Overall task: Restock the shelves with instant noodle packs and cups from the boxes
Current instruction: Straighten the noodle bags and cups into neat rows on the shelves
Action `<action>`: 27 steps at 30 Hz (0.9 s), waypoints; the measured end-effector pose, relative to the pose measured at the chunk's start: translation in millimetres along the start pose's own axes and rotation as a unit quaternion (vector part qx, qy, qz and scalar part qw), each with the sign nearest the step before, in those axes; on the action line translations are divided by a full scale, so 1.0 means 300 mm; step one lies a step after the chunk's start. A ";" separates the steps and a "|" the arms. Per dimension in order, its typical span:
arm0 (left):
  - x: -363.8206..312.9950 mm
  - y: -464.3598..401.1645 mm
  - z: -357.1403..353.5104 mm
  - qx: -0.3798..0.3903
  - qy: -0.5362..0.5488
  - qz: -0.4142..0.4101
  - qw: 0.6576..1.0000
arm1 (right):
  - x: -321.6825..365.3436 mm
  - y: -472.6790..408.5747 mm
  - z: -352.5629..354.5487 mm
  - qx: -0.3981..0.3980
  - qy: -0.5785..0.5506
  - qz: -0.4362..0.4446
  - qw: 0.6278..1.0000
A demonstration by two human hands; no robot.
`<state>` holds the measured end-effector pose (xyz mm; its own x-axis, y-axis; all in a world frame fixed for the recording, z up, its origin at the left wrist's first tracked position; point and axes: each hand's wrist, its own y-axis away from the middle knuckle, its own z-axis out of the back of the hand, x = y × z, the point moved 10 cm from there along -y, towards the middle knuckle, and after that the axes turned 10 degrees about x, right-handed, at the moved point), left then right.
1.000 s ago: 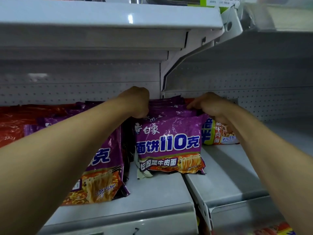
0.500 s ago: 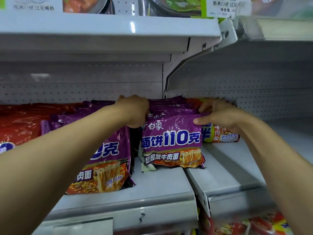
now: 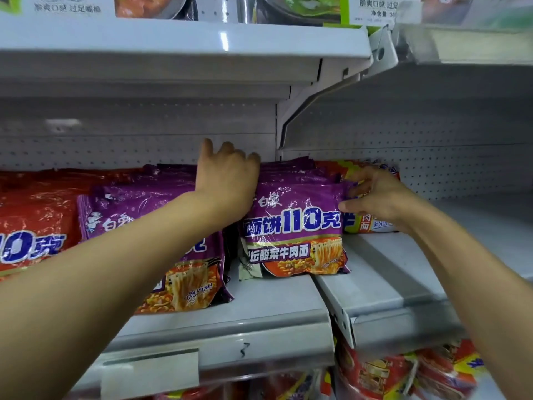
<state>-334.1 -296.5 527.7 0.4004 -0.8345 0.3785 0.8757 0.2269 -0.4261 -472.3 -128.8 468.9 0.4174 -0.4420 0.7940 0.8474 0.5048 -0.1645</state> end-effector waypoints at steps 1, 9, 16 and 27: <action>-0.035 0.032 0.024 -0.062 -0.006 -0.033 0.998 | -0.016 0.012 -0.004 0.017 -0.003 -0.011 1.000; -0.289 0.158 -0.224 0.047 0.072 -0.122 0.989 | -0.144 0.065 -0.212 0.166 0.099 -0.092 0.977; -0.268 0.136 -0.262 0.024 0.016 -0.103 0.994 | -0.156 0.038 -0.150 0.028 0.135 -0.053 0.989; -0.258 0.169 -0.231 0.007 -0.004 -0.098 0.995 | -0.140 0.082 -0.165 0.011 0.125 0.004 0.992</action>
<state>-339.4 -255.2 419.8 0.2240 -0.8592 0.4600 0.9410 0.0678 -0.3315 -452.7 -134.5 402.5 0.4946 -0.6068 0.6222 0.8376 0.5238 -0.1550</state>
